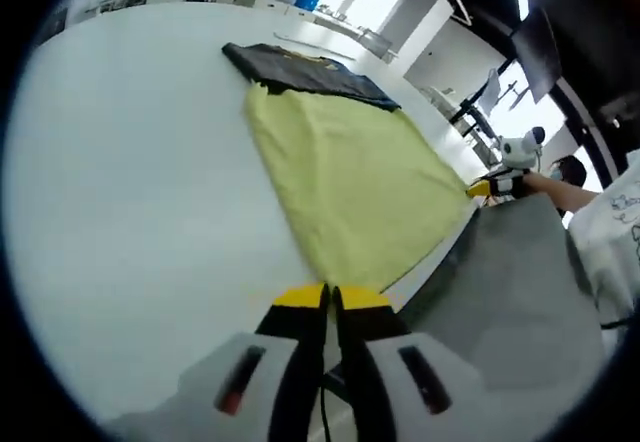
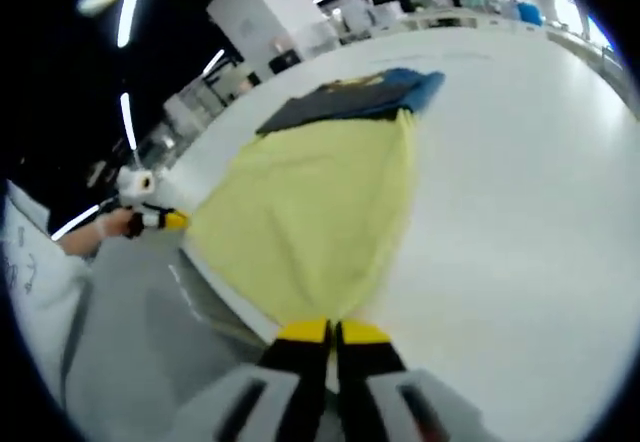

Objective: Fold the garment on the visible template until the final outline fits inside the template.

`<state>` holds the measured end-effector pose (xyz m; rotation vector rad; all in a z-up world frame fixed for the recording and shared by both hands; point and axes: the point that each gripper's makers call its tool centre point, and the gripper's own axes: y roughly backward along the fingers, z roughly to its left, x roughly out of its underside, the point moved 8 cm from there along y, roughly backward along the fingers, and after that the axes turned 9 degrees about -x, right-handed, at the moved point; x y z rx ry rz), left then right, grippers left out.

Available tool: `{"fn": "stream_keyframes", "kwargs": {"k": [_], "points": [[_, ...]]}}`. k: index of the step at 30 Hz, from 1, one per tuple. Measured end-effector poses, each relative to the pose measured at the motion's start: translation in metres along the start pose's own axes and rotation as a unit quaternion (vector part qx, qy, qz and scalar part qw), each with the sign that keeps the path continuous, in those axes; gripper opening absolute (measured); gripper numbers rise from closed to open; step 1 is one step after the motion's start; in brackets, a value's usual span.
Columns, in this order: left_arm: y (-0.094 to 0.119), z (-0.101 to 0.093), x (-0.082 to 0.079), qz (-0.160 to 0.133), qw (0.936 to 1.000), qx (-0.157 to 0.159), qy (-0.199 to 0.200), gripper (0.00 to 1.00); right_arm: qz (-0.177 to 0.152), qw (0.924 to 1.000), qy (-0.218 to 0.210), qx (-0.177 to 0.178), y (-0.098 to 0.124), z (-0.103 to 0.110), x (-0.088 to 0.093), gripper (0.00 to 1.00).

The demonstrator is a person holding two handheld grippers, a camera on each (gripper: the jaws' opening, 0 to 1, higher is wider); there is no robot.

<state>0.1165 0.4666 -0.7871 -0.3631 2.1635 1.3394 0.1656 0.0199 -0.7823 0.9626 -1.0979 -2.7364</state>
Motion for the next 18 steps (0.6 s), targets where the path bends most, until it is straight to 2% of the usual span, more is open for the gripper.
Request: {"fn": "stream_keyframes", "kwargs": {"k": [2, 4, 7, 13, 18], "points": [[0.004, 0.002, -0.002, -0.006, 1.0, 0.002, -0.005, 0.0, -0.006, 1.0, 0.004, -0.004, 0.006, 0.001, -0.002, 0.0], [0.007, 0.006, -0.005, -0.011, 0.9999, 0.008, 0.01, 0.0, -0.017, 0.9998, 0.002, -0.01, 0.011, 0.006, -0.005, 0.0], [0.011, -0.003, -0.011, -0.024, 0.9992, 0.02, 0.024, 0.0, -0.034, 0.9993, -0.005, -0.018, 0.02, 0.013, -0.007, 0.0], [0.03, -0.013, -0.013, -0.034, 0.9984, 0.034, 0.03, 0.0, -0.024, 0.9992, -0.002, -0.032, 0.036, 0.032, -0.005, 0.0], [0.048, -0.019, -0.016, -0.052, 0.9957, 0.049, 0.059, 0.0, -0.027, 0.9988, -0.009, -0.041, 0.052, 0.041, -0.002, 0.0]]}}
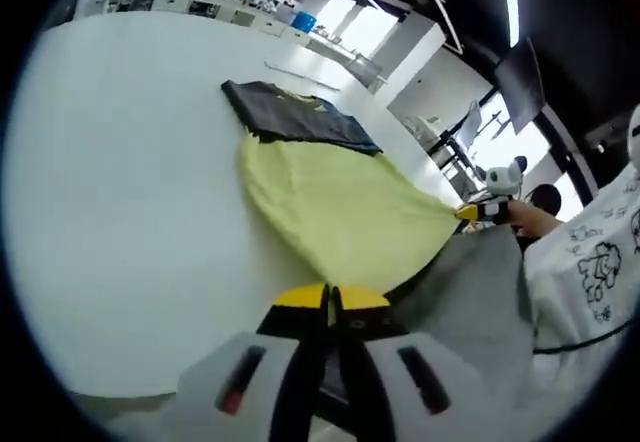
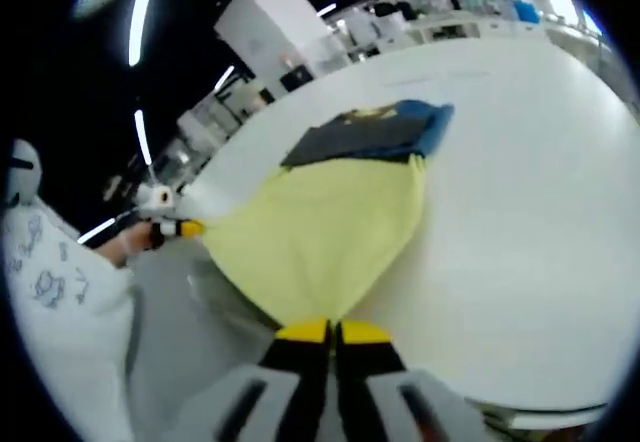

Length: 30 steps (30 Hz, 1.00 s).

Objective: Fold the garment on the visible template until the final outline fits inside the template.

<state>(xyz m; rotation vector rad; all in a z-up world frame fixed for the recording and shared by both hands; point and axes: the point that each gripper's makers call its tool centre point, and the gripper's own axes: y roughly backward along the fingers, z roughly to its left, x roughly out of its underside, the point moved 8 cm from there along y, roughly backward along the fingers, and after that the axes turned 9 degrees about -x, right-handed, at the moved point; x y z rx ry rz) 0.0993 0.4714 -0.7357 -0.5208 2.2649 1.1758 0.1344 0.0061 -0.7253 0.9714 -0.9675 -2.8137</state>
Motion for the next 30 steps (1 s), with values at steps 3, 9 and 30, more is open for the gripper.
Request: {"fn": "stream_keyframes", "kwargs": {"k": [3, 9, 30], "points": [[0.01, -0.006, -0.003, -0.011, 0.9999, 0.006, 0.006, 0.0, -0.002, 1.0, -0.005, -0.006, 0.008, 0.004, 0.001, 0.0], [0.024, -0.023, 0.0, -0.011, 0.9997, 0.012, 0.015, 0.0, 0.0, 0.9996, -0.019, -0.021, 0.021, 0.015, 0.0, 0.0], [-0.003, -0.007, -0.095, -0.077, 0.9958, 0.046, 0.021, 0.0, -0.102, 0.9939, -0.026, -0.032, 0.014, 0.012, -0.073, 0.0]]}}
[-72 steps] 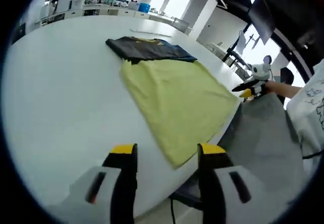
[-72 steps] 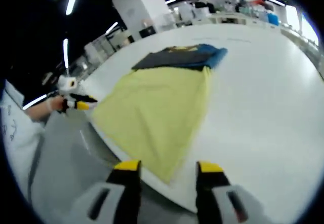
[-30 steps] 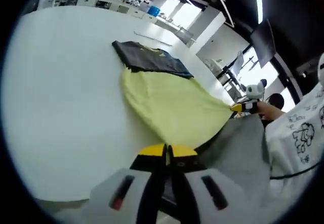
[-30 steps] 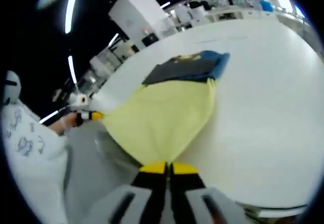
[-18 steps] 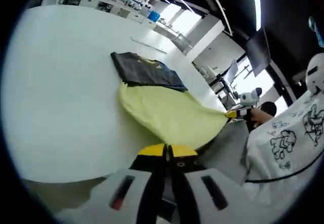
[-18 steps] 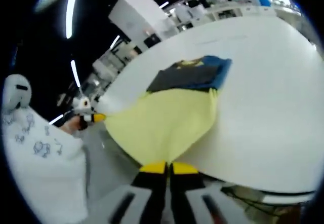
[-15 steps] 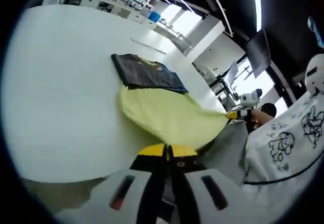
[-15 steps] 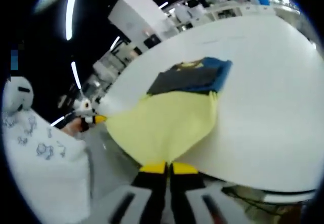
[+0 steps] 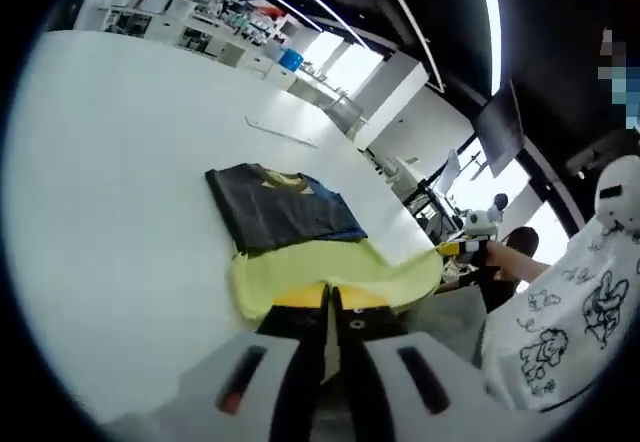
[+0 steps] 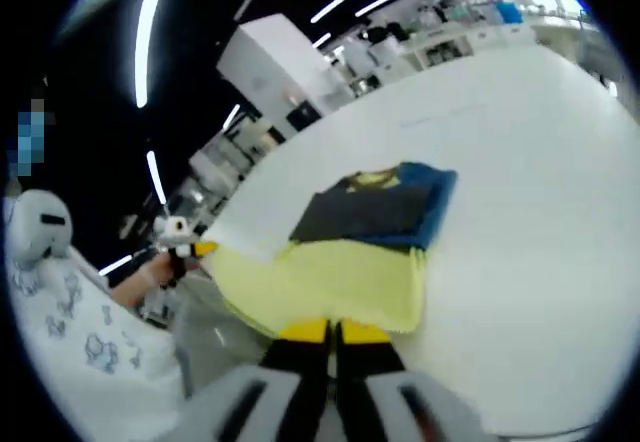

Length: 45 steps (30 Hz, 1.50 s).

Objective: Fold the garment on the visible template until the final outline fits inside the template.

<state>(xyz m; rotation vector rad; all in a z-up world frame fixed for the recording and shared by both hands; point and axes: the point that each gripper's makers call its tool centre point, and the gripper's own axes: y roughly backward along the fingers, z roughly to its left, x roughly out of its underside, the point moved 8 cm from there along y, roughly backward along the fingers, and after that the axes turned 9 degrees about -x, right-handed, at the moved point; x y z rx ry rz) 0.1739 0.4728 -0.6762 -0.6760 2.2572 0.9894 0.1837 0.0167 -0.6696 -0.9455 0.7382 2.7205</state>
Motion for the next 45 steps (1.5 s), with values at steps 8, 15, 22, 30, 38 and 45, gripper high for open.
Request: {"fn": "stream_keyframes", "kwargs": {"k": [8, 15, 22, 30, 38, 45], "points": [[-0.037, 0.019, -0.033, -0.032, 0.9993, -0.015, -0.015, 0.0, -0.051, 0.9979, 0.023, 0.033, -0.009, -0.019, -0.035, 0.0], [-0.063, 0.029, -0.061, -0.073, 0.9966, -0.034, -0.018, 0.0, -0.092, 0.9933, 0.04, 0.057, -0.023, -0.043, -0.067, 0.0], [-0.081, 0.042, -0.083, -0.109, 0.9931, -0.045, -0.004, 0.0, -0.108, 0.9905, 0.055, 0.064, -0.034, -0.066, -0.103, 0.0], [-0.099, 0.043, -0.1, -0.125, 0.9907, -0.052, 0.018, 0.0, -0.126, 0.9873, 0.062, 0.076, -0.052, -0.092, -0.136, 0.0], [-0.121, 0.064, -0.11, -0.126, 0.9879, -0.082, 0.036, 0.0, -0.143, 0.9824, 0.07, 0.098, -0.075, -0.116, -0.152, 0.0], [-0.143, 0.09, -0.103, -0.105, 0.9873, -0.109, 0.048, 0.0, -0.142, 0.9803, 0.05, 0.127, -0.098, -0.147, -0.144, 0.0]]}}
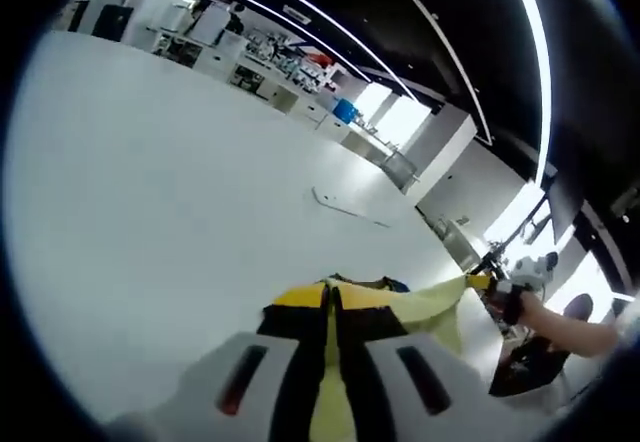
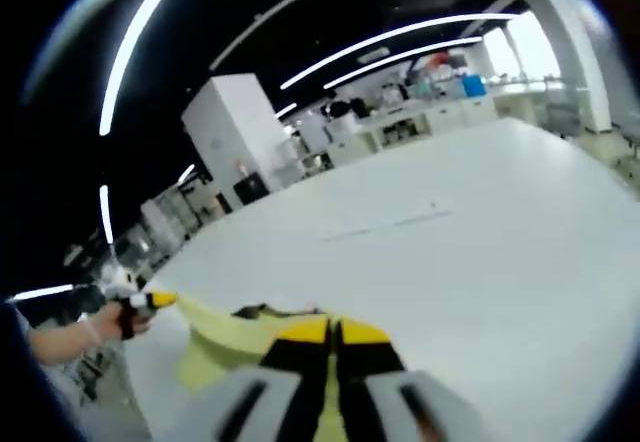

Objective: Fold the garment on the visible template until the final outline fits inside the template.

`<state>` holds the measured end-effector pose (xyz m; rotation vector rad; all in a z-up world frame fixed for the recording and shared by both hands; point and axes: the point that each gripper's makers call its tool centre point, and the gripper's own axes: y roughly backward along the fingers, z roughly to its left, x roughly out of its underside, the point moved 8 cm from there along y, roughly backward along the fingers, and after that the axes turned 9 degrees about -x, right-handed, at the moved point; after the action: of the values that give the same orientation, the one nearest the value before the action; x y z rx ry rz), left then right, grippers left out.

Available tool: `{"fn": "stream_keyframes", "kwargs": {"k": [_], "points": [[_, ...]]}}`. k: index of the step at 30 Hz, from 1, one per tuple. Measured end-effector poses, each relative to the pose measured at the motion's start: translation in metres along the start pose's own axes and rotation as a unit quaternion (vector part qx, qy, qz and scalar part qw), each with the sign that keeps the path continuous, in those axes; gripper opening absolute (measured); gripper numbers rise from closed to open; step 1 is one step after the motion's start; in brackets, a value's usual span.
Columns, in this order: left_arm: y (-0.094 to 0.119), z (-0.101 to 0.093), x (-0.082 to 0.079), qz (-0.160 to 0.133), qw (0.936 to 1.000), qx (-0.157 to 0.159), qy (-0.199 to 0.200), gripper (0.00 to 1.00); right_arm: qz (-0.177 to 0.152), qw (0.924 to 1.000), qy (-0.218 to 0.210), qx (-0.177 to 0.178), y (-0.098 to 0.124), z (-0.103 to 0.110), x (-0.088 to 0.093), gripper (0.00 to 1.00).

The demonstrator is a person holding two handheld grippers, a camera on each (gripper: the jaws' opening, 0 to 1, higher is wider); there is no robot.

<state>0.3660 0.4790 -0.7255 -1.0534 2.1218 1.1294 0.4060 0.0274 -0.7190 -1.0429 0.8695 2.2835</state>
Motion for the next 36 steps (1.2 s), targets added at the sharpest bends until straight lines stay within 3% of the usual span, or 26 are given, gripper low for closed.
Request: {"fn": "stream_keyframes", "kwargs": {"k": [7, 15, 23, 36], "points": [[-0.02, 0.026, 0.012, 0.023, 0.9992, -0.025, 0.019, 0.0, 0.013, 0.9995, -0.026, 0.014, -0.009, -0.01, 0.019, 0.0], [-0.028, 0.026, 0.032, 0.043, 0.998, -0.045, 0.011, 0.0, 0.039, 0.9984, -0.03, 0.028, -0.022, -0.02, 0.031, 0.0], [-0.032, 0.024, 0.032, 0.041, 0.9978, -0.048, -0.017, 0.0, 0.049, 0.9982, -0.023, 0.029, -0.029, -0.026, 0.03, 0.0], [-0.032, 0.024, 0.03, 0.036, 0.9983, -0.035, -0.029, 0.0, 0.054, 0.9981, -0.022, 0.019, -0.03, -0.025, 0.032, 0.0]]}}
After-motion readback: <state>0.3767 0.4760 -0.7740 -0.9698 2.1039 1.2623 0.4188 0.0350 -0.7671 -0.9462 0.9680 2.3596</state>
